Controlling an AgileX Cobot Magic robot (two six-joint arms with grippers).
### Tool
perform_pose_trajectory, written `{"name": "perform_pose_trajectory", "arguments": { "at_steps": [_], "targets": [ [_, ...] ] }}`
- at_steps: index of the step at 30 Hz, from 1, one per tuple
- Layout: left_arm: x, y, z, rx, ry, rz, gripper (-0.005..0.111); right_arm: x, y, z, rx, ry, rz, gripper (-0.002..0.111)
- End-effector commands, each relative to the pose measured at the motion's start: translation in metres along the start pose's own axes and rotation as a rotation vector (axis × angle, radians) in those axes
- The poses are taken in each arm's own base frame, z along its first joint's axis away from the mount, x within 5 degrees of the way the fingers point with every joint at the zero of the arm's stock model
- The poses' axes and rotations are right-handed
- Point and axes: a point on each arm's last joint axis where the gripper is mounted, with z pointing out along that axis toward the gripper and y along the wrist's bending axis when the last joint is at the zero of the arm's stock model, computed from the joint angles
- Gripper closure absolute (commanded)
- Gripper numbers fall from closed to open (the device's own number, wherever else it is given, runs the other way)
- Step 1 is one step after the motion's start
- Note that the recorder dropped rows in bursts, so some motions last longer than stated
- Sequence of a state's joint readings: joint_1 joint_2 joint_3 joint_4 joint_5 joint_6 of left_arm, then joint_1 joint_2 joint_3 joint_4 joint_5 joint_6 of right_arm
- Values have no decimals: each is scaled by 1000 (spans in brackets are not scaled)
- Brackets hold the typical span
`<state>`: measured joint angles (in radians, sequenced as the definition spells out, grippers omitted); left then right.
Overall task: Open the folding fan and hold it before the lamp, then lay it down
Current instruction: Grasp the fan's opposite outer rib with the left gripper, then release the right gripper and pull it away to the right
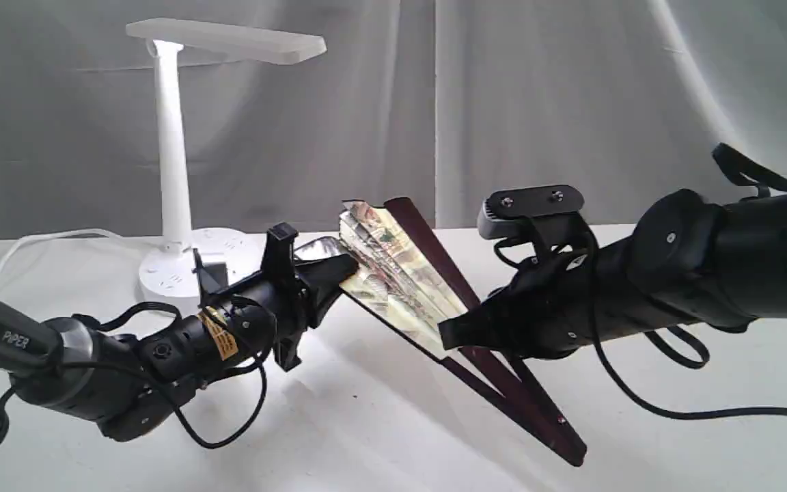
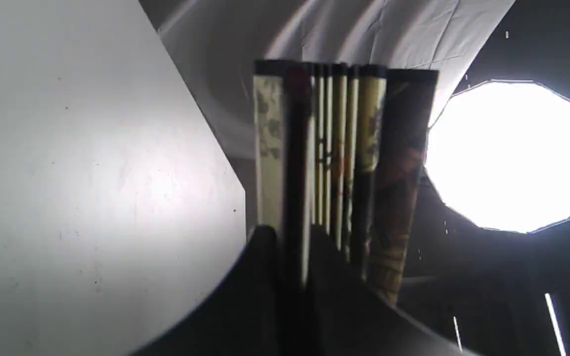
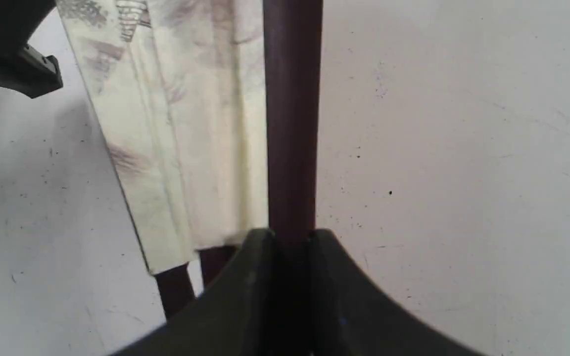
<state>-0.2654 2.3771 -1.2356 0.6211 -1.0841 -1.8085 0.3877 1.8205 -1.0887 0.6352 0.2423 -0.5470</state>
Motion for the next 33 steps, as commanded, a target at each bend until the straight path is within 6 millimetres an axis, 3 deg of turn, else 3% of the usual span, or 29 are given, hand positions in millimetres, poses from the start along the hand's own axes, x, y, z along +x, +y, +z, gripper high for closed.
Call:
{"name": "perform_pose_trajectory", "arguments": {
  "at_steps": [1,7,14,17,25,33],
  "targets": [
    [3,-1,1,-11,28,-9,107,-6,1,-5,2,-34,10,108],
    [4,-2,1,5,44,-27,107,-5,2,-5,-12,-19,29,102],
    [5,-7,0,62,63,-58,107,-5,2,-5,-12,-19,29,65],
    [5,-7,0,61,63,-58,107,-7,3,-9,-14,-29,31,58],
    [8,-6,-1,48,103,-78,107,-15,10,-36,-62,-35,30,55],
    [-8,-5,-17,57,184,-101,107,-15,-8,-42,-53,-14,95,55]
  ]
}}
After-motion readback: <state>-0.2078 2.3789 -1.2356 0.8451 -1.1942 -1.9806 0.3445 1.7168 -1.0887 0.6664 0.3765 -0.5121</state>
